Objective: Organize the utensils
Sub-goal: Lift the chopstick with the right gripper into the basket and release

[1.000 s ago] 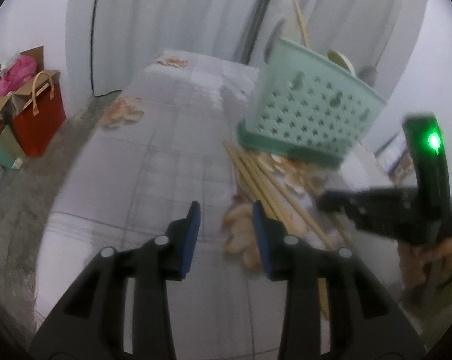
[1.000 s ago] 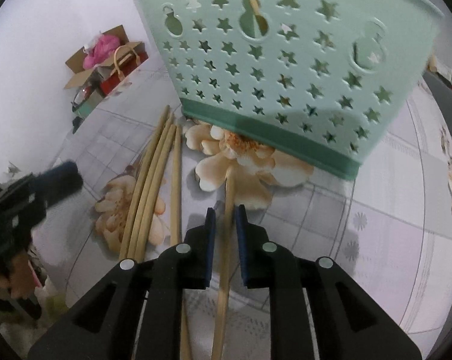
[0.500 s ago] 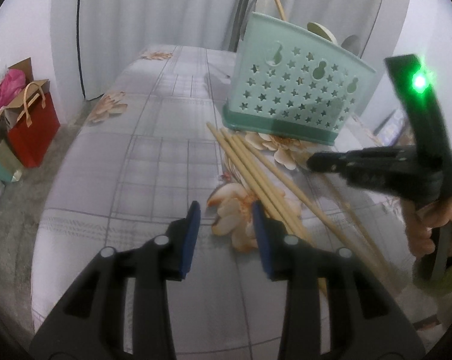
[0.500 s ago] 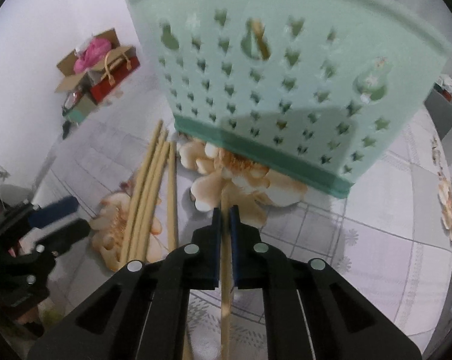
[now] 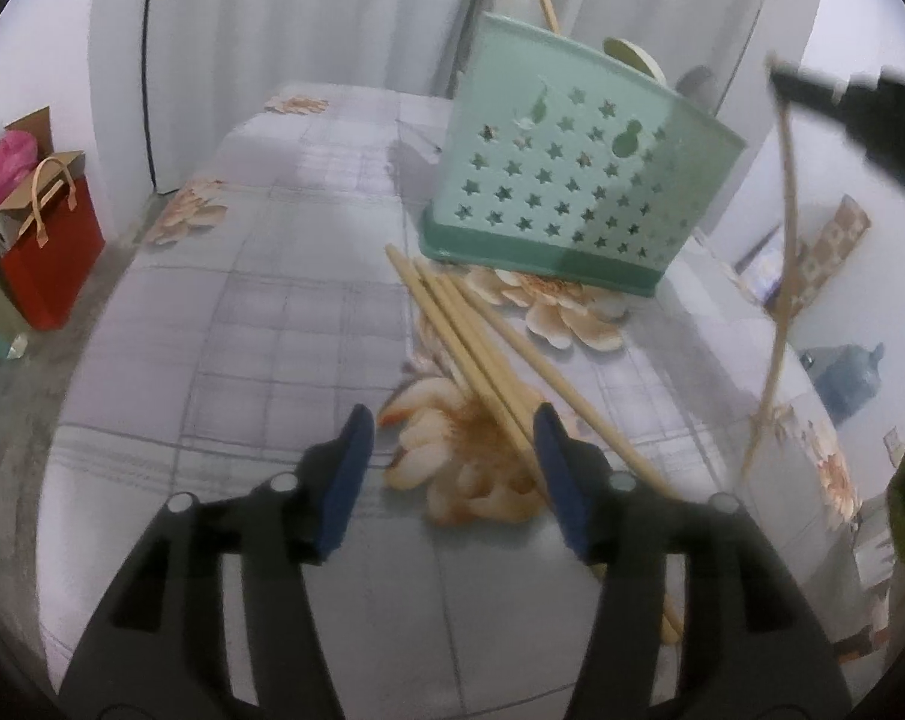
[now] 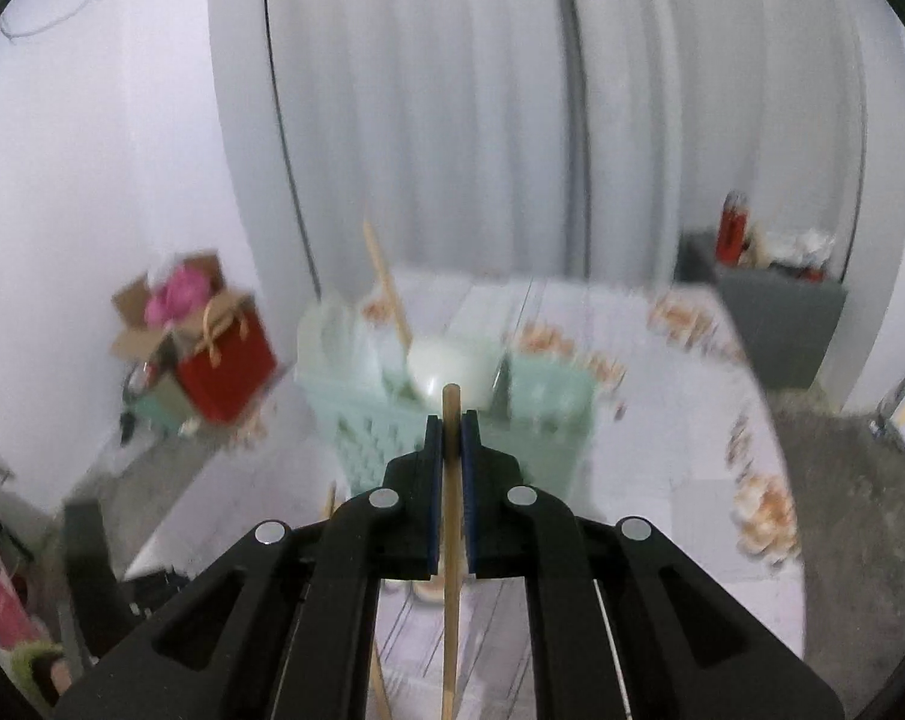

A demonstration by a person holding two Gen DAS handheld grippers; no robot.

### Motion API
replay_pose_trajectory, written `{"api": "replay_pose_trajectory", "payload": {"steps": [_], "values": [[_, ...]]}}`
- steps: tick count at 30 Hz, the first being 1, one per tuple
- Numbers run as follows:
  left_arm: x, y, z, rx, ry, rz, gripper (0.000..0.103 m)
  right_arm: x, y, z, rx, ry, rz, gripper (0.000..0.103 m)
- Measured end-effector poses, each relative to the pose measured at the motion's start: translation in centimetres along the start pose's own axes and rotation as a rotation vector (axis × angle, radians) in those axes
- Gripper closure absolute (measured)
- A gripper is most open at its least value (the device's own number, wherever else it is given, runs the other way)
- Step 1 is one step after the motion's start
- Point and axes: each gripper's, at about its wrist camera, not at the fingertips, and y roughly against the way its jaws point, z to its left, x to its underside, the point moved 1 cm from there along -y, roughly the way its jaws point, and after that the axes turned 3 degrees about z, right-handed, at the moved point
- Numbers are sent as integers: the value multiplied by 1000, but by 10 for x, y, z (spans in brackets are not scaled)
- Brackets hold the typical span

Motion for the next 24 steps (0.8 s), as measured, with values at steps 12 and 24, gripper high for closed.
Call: {"api": "replay_pose_trajectory", "payload": {"steps": [12,24], "values": [[3,-1,-4,-8,-8,12,43,-76,49,11,-60,68,-293,97],[1,1,1,-26,5,8,41,-145,31,29,-136,106,-475,97]]}}
